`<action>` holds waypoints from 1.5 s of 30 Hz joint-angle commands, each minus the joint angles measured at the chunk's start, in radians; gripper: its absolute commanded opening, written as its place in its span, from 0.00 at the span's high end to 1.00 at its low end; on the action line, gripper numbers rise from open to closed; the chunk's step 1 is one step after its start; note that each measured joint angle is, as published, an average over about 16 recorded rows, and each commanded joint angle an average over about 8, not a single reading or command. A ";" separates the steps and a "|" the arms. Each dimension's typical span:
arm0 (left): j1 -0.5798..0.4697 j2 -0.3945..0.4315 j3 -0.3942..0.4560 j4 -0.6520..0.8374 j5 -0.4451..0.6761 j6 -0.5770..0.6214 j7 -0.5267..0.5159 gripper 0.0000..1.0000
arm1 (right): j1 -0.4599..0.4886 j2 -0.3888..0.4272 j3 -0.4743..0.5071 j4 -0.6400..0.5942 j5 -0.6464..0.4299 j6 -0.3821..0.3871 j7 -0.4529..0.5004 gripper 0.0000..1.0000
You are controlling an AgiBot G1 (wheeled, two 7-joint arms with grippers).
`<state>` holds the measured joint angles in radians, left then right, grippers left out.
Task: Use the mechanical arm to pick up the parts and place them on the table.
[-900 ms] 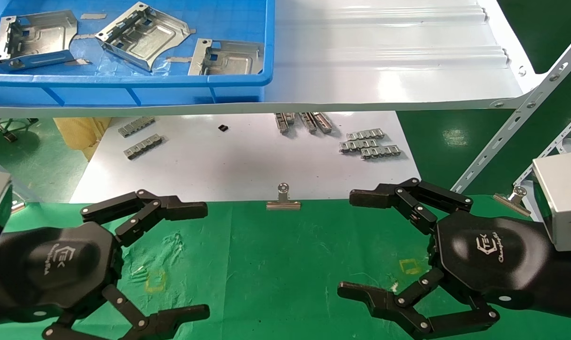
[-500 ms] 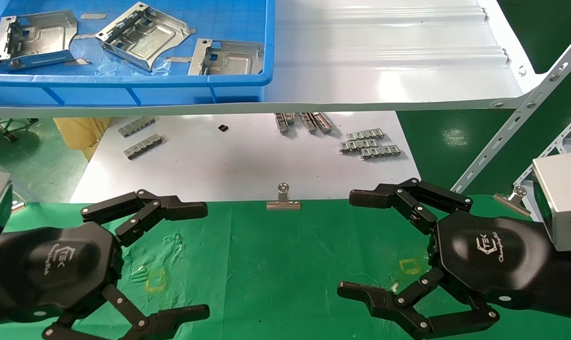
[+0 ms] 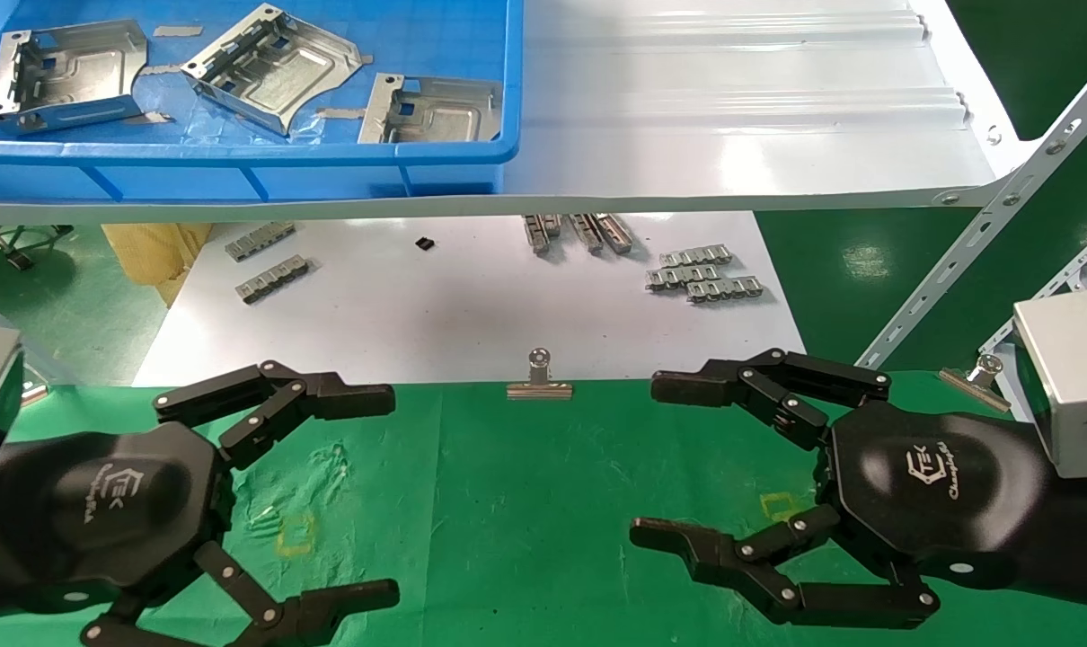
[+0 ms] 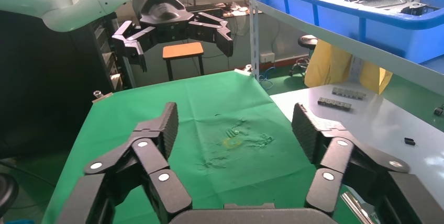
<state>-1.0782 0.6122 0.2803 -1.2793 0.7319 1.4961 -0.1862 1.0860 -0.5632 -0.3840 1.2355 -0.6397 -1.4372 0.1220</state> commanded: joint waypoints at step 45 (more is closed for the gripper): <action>-0.287 0.036 0.010 0.053 0.079 -0.013 -0.050 0.00 | 0.000 0.000 0.000 0.000 0.000 0.000 0.000 1.00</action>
<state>-1.3831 0.6695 0.3068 -1.1689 0.8414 1.4809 -0.2235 1.0860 -0.5632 -0.3840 1.2354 -0.6397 -1.4371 0.1220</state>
